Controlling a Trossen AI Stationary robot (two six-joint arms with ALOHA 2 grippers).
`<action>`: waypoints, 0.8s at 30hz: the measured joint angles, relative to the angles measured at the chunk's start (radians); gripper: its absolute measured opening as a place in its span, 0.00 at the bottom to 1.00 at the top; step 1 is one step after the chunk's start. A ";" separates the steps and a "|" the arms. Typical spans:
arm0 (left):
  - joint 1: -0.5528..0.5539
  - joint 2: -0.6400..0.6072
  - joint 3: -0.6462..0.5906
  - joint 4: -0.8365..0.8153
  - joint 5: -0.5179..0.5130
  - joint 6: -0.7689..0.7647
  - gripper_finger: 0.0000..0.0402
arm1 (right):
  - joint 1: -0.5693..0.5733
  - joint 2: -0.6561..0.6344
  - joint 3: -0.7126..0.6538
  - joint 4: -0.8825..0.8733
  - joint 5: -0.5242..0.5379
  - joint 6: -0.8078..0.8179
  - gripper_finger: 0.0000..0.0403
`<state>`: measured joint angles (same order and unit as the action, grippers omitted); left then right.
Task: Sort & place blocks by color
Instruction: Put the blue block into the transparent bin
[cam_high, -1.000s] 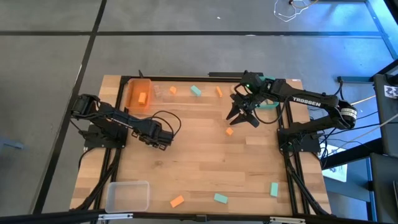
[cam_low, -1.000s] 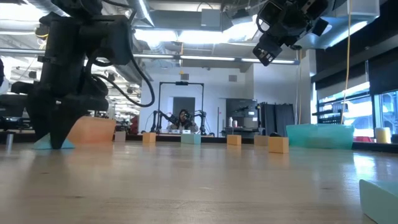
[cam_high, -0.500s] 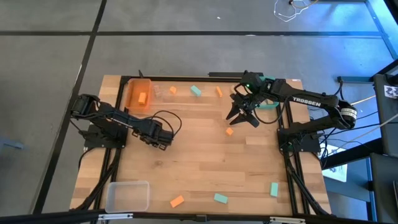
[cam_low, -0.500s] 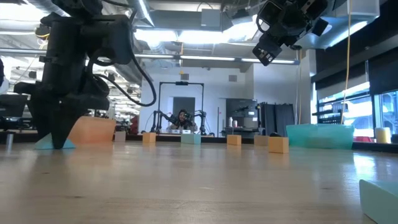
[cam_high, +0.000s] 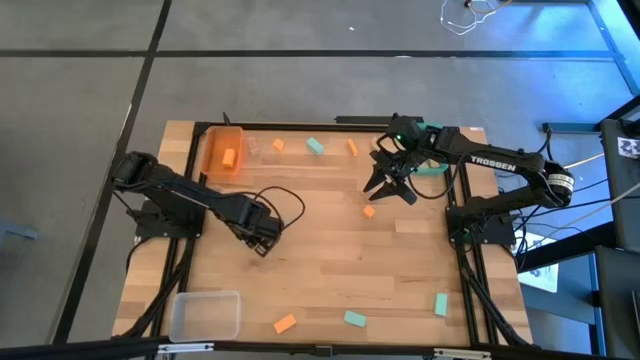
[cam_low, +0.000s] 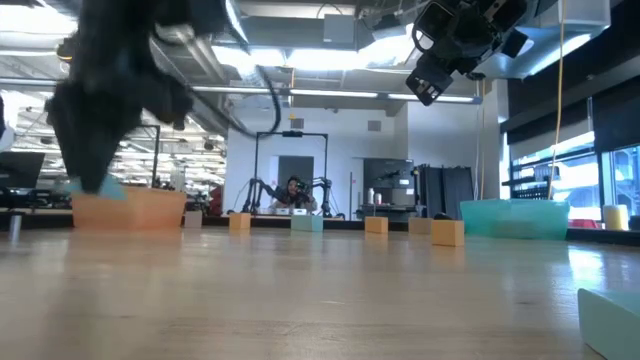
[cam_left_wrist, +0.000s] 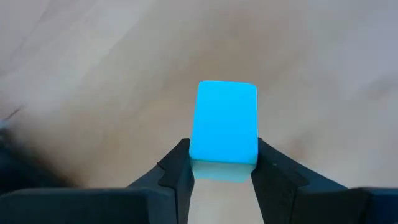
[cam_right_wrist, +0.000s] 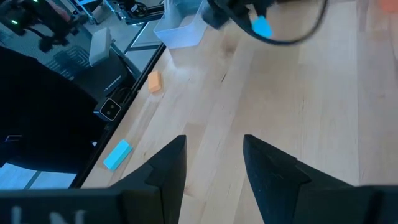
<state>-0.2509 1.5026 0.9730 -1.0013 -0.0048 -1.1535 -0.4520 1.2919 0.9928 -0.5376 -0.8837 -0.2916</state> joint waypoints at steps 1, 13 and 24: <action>-0.015 -0.008 0.024 -0.022 0.008 0.014 0.30 | 0.000 0.000 0.000 0.001 0.000 0.000 0.40; -0.281 -0.138 0.166 -0.087 0.106 0.006 0.30 | 0.000 0.000 0.000 0.000 -0.146 -0.083 0.40; -0.547 -0.094 0.171 0.082 0.231 -0.322 0.30 | 0.000 0.000 0.000 -0.014 -0.287 -0.110 0.40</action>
<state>-0.7975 1.4085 1.1442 -0.9189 0.2266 -1.4759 -0.4522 1.2919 0.9928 -0.5518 -1.1711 -0.4017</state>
